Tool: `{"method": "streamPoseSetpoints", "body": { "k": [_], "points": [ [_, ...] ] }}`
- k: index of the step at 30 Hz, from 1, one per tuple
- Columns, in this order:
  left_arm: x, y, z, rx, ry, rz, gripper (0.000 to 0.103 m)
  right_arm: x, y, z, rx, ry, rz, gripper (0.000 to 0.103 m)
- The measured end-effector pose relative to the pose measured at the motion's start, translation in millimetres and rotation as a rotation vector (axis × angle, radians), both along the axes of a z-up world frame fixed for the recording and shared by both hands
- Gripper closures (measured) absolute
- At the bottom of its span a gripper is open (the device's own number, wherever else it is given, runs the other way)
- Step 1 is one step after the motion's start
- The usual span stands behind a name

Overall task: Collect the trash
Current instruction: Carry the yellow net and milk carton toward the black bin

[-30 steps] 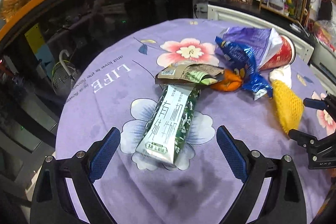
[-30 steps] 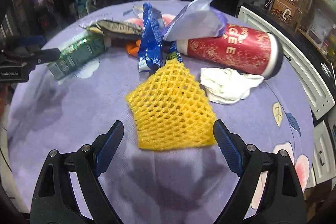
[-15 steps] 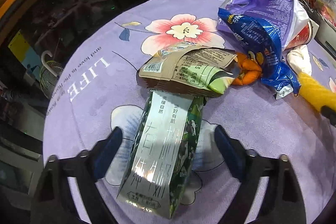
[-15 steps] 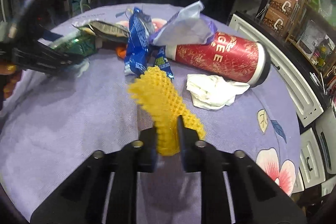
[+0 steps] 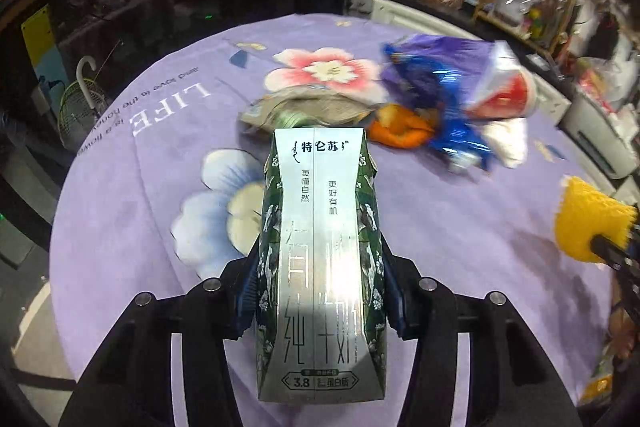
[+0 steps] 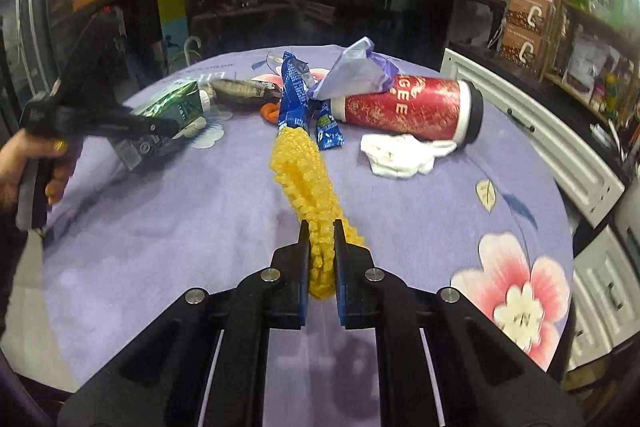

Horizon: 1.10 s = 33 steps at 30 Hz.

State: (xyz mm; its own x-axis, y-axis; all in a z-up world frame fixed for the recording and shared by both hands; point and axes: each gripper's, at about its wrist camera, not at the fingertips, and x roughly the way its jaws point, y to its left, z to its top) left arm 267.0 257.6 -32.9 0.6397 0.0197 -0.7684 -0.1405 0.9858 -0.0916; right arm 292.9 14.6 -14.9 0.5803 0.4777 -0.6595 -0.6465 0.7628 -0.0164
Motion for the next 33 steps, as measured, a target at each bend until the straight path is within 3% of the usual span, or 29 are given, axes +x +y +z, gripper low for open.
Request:
{"method": "streamPoseSetpoints", "body": {
  "k": [5, 12, 22, 27, 33],
  "points": [
    [-27, -44, 10, -0.034, -0.077, -0.072, 0.053, -15, -37, -2, 0.084, 0.012, -0.029, 0.092],
    [-34, -133, 24, -0.060, -0.161, -0.218, 0.053, -35, -106, -9, 0.151, 0.016, -0.119, 0.092],
    [-19, -290, 31, -0.128, -0.205, -0.477, 0.053, -30, -243, -19, 0.172, 0.009, -0.397, 0.092],
    [-8, -353, 26, -0.151, -0.192, -0.577, 0.053, -3, -303, -57, 0.136, 0.080, -0.542, 0.092],
    [6, -420, 9, -0.156, -0.162, -0.658, 0.053, 41, -343, -116, 0.176, 0.216, -0.625, 0.092]
  ]
}}
